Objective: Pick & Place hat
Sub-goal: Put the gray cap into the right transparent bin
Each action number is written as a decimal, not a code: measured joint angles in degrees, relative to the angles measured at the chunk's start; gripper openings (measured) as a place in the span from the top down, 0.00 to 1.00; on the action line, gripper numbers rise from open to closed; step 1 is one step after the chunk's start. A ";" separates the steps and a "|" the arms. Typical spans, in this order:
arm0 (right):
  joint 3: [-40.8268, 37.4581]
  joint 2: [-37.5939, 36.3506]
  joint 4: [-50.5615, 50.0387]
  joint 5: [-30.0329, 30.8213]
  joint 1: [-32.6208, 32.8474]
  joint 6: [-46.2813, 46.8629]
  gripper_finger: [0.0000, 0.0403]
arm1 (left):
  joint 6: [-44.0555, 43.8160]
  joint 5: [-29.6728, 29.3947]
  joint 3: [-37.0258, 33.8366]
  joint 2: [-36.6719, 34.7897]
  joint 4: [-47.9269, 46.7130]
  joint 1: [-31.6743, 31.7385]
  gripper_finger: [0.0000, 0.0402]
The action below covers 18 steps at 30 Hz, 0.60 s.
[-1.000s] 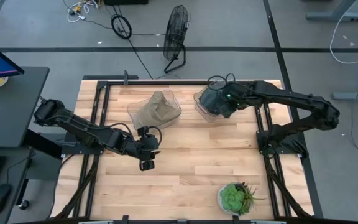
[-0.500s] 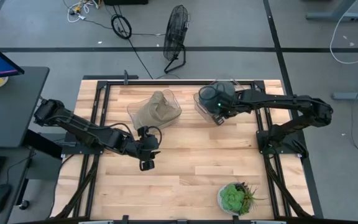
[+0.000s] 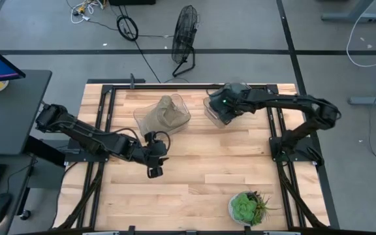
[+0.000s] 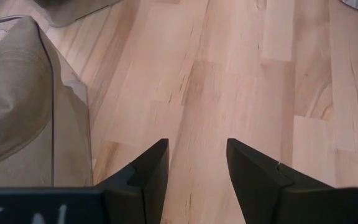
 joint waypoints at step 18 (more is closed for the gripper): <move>7.52 0.17 -18.34 -8.76 2.25 -2.02 0.99 | 0.02 0.01 0.00 0.01 -0.01 0.00 0.59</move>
